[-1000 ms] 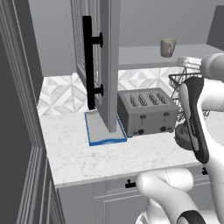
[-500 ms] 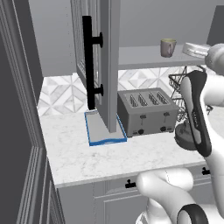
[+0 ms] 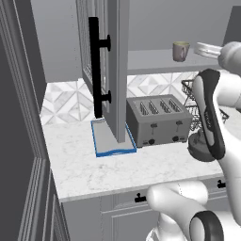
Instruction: Pick the kettle from the counter and place it on the tray. Then pick the mug from the cabinet and place it on the tray. Then close the cabinet doors.
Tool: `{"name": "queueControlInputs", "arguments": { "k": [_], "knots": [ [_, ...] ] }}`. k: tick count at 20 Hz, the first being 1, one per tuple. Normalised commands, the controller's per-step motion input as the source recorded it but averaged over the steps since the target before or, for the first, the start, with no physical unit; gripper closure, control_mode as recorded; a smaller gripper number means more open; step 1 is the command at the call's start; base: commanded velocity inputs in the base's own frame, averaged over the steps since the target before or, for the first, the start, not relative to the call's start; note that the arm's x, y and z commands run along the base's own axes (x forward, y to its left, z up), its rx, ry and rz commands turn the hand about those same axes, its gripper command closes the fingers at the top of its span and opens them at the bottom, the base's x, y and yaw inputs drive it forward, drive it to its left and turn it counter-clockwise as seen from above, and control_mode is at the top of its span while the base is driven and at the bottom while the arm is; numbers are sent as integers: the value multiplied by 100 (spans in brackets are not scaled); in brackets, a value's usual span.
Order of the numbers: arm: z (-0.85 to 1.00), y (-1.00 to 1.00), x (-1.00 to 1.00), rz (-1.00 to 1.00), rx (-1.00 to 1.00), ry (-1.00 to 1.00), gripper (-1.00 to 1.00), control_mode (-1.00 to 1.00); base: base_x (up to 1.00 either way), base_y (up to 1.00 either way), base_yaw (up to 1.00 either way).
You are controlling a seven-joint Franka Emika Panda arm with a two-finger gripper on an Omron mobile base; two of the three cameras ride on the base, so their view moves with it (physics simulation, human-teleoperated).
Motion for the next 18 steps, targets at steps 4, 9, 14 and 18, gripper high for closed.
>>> {"name": "queueControlInputs", "arguments": {
  "k": [4, 9, 14, 18],
  "knots": [
    [0, -3, 25, 0, -4, 11, -100, -100, 0, 0, 0],
    [0, 0, 25, 0, -8, 12, -100, -100, 0, 0, 0],
    [0, 0, 39, 0, -8, 9, -100, -100, 0, 0, 0],
    [-1, 1, 49, 0, -3, 7, -100, -100, 0, 0, 0]
  ]
}}
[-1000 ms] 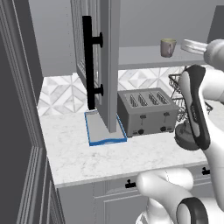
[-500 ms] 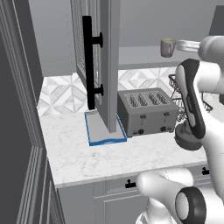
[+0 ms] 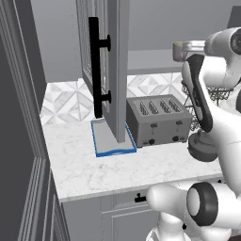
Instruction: Pick the kettle from the counter and place it on the tray. Then pick the mug from the cabinet and place it on the tray. Then close the cabinet doors.
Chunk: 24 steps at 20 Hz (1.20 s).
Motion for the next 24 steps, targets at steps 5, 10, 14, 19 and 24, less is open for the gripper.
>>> {"name": "queueControlInputs", "arguments": {
  "k": [5, 10, 14, 19, 24],
  "knots": [
    [0, 2, 50, 0, 0, 1, -100, -100, 0, 0, 0],
    [0, 0, 33, 0, 0, 1, -100, -100, 0, 0, 0],
    [-7, 0, 30, 0, 0, 2, -100, -100, 0, 0, 0],
    [-21, 0, 34, 1, 0, 2, -100, -100, 0, 0, 0],
    [-18, -2, 32, 3, 0, 1, -100, -100, 0, 0, 0]
  ]
}}
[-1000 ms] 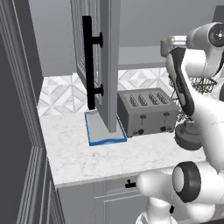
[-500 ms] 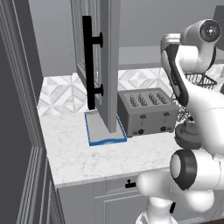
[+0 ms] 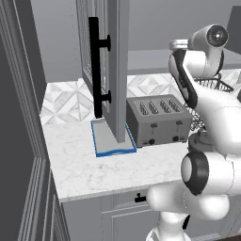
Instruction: Pick the kettle from the counter and place it on the tray. Then pick the mug from the cabinet and place it on the tray. Then close the cabinet doors.
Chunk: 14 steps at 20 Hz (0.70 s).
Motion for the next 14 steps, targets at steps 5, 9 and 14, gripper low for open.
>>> {"name": "queueControlInputs", "arguments": {
  "k": [5, 9, 14],
  "knots": [
    [-12, -18, 30, 8, 0, 2, -100, -100, 0, 0, 0],
    [-11, -27, 23, 8, 2, 2, -100, -100, 0, 0, 0],
    [-10, -10, 23, 4, 0, 4, -100, -100, 0, 0, 0]
  ]
}}
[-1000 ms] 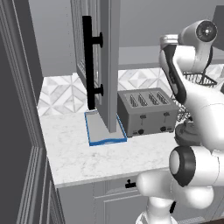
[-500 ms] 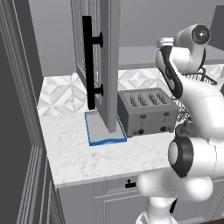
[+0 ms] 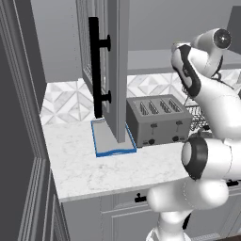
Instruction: Pick the kettle from the counter and place it on the tray. Then pick the mug from the cabinet and place it on the tray. Then close the cabinet doors.
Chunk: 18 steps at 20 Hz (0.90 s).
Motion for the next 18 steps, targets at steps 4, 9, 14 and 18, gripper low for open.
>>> {"name": "queueControlInputs", "arguments": {
  "k": [4, 9, 14, 18],
  "knots": [
    [-9, 0, 29, 0, 0, 7, -100, -100, 0, 0, 0],
    [-5, 12, 27, 0, 0, 7, -100, -100, 0, 0, 0],
    [-5, 2, 21, 0, 0, 9, -100, -100, 0, 0, 0],
    [-9, -5, 9, 0, 0, 7, 100, -100, 0, 0, 0]
  ]
}}
